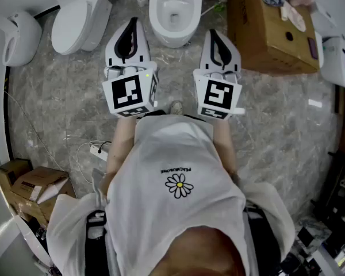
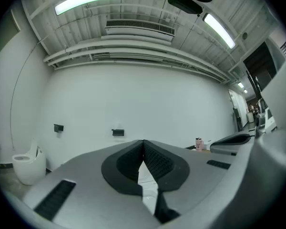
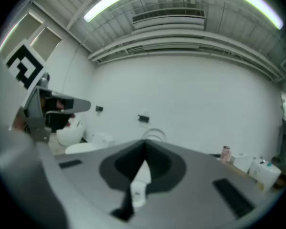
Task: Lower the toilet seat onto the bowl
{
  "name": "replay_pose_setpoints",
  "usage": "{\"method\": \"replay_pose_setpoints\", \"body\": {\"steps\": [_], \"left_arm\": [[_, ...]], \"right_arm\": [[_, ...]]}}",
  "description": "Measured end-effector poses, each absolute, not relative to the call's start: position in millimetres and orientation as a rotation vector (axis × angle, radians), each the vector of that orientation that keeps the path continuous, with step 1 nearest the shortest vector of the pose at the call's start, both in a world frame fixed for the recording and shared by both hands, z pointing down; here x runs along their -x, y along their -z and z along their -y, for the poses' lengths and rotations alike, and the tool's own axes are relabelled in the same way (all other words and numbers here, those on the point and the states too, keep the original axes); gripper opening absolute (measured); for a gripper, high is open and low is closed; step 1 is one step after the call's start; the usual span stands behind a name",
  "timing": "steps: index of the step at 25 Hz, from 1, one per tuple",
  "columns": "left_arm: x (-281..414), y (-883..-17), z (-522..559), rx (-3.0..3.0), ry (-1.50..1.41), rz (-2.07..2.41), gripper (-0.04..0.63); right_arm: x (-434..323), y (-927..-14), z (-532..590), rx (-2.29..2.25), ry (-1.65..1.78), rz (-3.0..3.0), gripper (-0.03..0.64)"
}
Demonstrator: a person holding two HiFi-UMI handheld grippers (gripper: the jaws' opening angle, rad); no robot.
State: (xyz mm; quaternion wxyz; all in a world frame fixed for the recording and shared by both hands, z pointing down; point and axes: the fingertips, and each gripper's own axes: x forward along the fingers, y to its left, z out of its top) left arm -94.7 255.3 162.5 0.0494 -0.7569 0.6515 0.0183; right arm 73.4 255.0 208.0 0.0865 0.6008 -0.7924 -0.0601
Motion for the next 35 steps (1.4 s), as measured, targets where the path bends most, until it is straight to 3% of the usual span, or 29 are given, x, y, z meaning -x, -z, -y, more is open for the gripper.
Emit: {"method": "replay_pose_setpoints", "body": {"steps": [35], "left_arm": [[75.3, -136.2, -230.0, 2.205, -0.082, -1.942, 0.020]], "right_arm": [[-99.3, -203.7, -237.5, -1.817, 0.129, 2.506, 0.031]]}}
